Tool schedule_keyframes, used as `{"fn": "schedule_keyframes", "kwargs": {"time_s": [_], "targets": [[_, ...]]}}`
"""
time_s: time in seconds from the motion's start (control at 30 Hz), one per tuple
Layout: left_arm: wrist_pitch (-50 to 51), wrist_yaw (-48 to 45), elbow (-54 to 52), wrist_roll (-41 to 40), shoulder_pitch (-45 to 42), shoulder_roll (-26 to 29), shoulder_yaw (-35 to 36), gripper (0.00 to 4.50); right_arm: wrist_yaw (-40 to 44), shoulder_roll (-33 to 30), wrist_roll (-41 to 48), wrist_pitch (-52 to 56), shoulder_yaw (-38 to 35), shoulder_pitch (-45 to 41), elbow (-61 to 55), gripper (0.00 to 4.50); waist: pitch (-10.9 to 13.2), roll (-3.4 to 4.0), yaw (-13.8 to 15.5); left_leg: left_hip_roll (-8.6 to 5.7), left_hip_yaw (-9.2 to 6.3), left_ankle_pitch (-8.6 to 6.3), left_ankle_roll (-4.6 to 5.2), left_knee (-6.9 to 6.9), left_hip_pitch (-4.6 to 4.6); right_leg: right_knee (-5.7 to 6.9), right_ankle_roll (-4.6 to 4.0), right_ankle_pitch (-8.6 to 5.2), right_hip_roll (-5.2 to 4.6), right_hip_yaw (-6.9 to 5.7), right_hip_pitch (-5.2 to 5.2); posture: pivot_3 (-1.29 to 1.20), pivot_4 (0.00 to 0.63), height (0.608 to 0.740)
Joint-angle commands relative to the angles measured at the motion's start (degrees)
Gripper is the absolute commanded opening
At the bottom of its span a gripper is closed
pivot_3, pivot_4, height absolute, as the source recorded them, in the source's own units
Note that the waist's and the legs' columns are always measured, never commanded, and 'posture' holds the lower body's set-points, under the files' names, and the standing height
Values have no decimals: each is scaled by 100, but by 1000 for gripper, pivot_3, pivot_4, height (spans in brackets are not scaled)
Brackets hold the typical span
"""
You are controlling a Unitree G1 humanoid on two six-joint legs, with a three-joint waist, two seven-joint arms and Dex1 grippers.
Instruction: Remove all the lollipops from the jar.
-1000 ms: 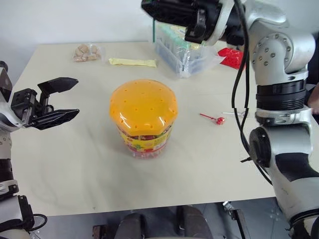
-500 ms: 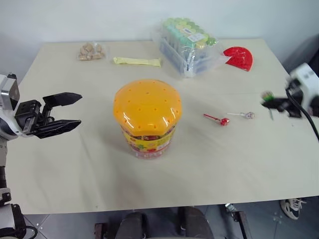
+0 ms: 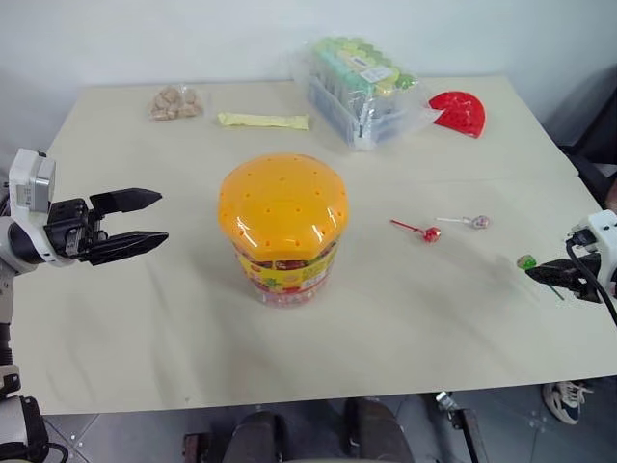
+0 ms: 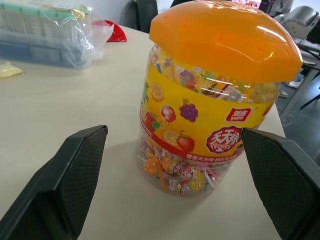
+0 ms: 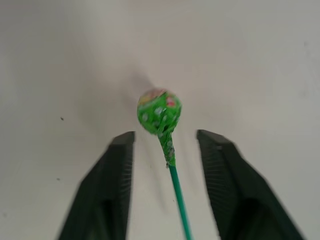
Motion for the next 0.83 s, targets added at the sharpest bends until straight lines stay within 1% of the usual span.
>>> {"fn": "schedule_keyframes", "kwargs": {"time_s": [0.03,0.1,0.17,0.23,0.33,0.47,0.57,0.7,0.77,0.83], "targets": [[-207,-72,-33,35,67,89,209,4500,-120,-14,97,107,-343,212,-275,3204,0,0,8,0,0,0,0,0,1,0,0,0,0,-1,0,0,150,740],[-217,-83,-59,-9,98,82,259,4500,-257,61,193,232,-551,344,-506,3888,0,0,4,-1,0,0,0,0,0,0,0,0,0,0,0,0,150,740],[-187,-72,-103,-44,145,98,316,4500,-404,190,379,425,-859,511,-912,4454,0,0,2,0,0,0,0,0,-1,0,0,0,0,-1,0,0,150,740],[-171,-90,-148,-54,247,129,401,4500,-413,433,669,461,-1255,769,-1579,4454,0,0,3,0,0,0,0,0,0,1,0,0,0,-1,0,0,150,740],[-233,-178,-109,-34,398,147,523,4500,-197,946,1220,38,-1801,1068,-2559,4454,0,0,-17,3,0,0,0,-1,2,1,0,0,3,0,0,0,150,740],[-355,-305,3,29,580,148,547,4500,349,1418,1890,-528,-1935,1232,-3308,4454,0,0,-7,0,0,0,0,-1,3,0,2,1,3,3,1,0,150,740],[-388,-344,-11,41,879,124,647,4500,704,1527,2105,-781,-1616,1301,-3634,4454,0,-1,-7,0,-2,-1,1,-1,3,0,2,1,3,3,2,0,150,740],[-360,-304,-55,0,1338,91,828,4500,1645,1319,1641,-1659,-663,1722,-3743,4454,-2,-7,-8,1,-3,-3,3,-1,3,-1,1,1,3,1,2,0,150,740],[-390,-201,-83,-24,1445,20,895,4500,1845,1268,1375,-2068,-317,1681,-3551,4454,-2,-7,-2,-1,-3,-3,5,-1,2,-2,2,1,2,3,2,0,150,740],[-397,-150,-199,-75,1529,-59,948,4500,1802,1315,1271,-2282,-188,1534,-3328,4454,-3,-7,3,-3,-2,-3,6,1,4,-2,5,3,0,7,3,0,150,740]]}}
